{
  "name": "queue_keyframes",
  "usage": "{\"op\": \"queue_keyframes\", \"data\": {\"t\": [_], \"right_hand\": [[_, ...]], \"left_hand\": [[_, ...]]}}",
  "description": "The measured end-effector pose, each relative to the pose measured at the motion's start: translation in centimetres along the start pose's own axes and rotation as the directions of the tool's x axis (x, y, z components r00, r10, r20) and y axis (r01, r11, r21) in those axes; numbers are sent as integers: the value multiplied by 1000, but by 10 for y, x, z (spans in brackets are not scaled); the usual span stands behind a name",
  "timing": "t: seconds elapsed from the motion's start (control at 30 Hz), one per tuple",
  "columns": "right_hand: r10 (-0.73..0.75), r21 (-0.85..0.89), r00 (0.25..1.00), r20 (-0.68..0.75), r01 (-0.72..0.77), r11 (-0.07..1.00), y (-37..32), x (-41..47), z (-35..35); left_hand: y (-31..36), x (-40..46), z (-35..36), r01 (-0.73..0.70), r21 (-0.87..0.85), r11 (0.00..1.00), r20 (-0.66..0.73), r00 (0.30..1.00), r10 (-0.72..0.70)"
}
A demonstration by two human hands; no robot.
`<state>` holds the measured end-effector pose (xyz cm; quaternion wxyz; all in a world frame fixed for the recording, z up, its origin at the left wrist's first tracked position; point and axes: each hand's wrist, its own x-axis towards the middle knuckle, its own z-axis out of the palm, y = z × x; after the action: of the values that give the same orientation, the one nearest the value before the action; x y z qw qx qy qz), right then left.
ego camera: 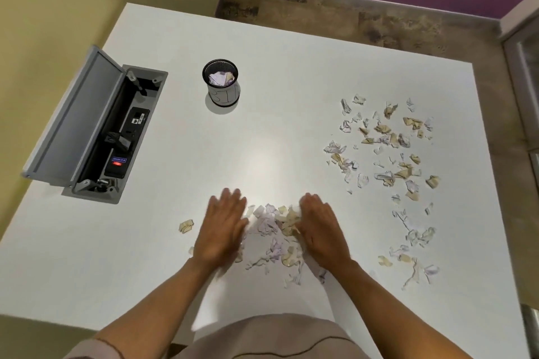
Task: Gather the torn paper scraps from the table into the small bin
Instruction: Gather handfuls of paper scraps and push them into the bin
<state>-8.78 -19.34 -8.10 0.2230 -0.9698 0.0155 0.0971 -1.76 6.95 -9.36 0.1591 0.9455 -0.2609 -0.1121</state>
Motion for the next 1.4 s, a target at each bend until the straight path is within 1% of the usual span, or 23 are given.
{"op": "queue_keyframes", "data": {"t": [0.07,0.1,0.17,0.23,0.3,0.37,0.43,0.53,0.6,0.7,0.77,0.83,0.97,1.07,1.1,1.17,1.23,1.3,1.33,1.4], "right_hand": [[180,-27,981,-69,-182,983,11,-21,2],[255,-41,963,-83,-259,965,16,-31,6],[361,-38,931,-58,-363,931,21,-48,14],[395,-6,918,-20,-396,918,19,-57,22],[388,8,922,-11,-387,922,14,-59,29],[379,-4,925,7,-379,925,5,-59,35],[357,-34,933,44,-356,934,-5,-56,40],[281,-70,955,91,-276,959,-17,-51,43],[242,4,968,71,-243,970,-21,-47,40],[242,150,970,9,-240,959,-22,-41,33],[243,176,970,3,-239,955,-20,-34,29],[205,162,978,38,-208,965,-19,-25,25],[91,115,990,110,-103,988,-20,-6,21],[23,-31,986,166,-18,999,-21,-2,25],[11,-52,985,171,-2,999,-21,-3,26],[-30,-44,991,131,36,998,-22,-9,22],[-121,-73,992,26,123,990,-21,-18,19],[-199,-98,975,-100,189,977,-21,-26,17],[-226,-106,965,-136,212,971,-21,-29,14],[-241,-109,960,-143,227,968,-20,-34,11]], "left_hand": [[-6,-17,-5,182,-35,983,-86,979,-185],[-9,-26,-5,279,-50,959,-103,954,-283],[-13,-41,0,452,-87,888,-89,884,-459],[-12,-51,8,548,-146,824,-26,830,-556],[-7,-56,17,566,-180,804,33,821,-570],[0,-57,23,535,-191,823,61,843,-534],[11,-56,27,472,-195,860,88,881,-464],[27,-55,33,366,-186,912,134,929,-345],[37,-51,34,315,-216,924,166,945,-283],[45,-40,33,238,-250,938,185,963,-195],[46,-29,29,195,-262,945,192,970,-146],[46,-17,24,154,-272,950,205,974,-99],[47,7,15,44,-177,983,294,956,10],[50,15,12,-72,-15,997,344,936,73],[50,16,12,-101,19,995,345,934,88],[49,13,13,-131,12,991,325,938,120],[45,6,14,-167,-6,986,295,942,162],[43,2,14,-203,-18,979,267,943,200],[42,0,12,-215,-39,976,247,944,218],[42,-2,9,-226,-97,969,196,951,241]]}}
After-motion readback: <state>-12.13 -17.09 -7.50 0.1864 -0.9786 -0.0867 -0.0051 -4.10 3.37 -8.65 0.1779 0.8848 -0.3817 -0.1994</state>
